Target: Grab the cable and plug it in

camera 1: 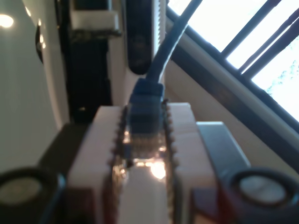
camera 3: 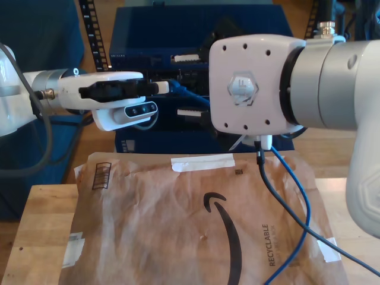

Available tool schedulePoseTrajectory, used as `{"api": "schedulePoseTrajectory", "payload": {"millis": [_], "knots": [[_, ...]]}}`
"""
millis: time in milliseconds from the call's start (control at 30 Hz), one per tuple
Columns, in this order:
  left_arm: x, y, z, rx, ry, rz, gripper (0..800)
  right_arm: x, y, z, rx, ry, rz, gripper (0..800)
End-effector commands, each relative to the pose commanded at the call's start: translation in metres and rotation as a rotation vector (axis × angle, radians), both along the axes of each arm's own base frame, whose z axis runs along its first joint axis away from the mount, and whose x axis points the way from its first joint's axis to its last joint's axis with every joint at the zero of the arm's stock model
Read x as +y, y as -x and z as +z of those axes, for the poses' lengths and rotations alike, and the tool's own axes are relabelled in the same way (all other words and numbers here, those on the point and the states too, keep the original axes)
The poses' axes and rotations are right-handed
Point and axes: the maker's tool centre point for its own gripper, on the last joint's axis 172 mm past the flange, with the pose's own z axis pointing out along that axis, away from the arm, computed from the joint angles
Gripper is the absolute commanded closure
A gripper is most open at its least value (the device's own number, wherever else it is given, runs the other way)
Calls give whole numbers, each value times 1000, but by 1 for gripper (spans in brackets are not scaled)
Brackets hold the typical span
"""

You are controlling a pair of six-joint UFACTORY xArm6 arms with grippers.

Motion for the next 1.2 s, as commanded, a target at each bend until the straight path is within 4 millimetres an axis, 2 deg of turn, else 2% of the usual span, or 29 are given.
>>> {"api": "schedulePoseTrajectory", "payload": {"millis": [233, 600, 1200], "knots": [[3, 6, 9, -8, 29, -20, 787, -1, -2, 3, -8, -5, -5, 243], [1, 6, 8, -5, 29, -22, 782, -2, -2, 6, -14, -11, -10, 457], [1, 8, 9, -5, 31, -28, 782, -2, -3, 4, -13, -11, -11, 548]]}}
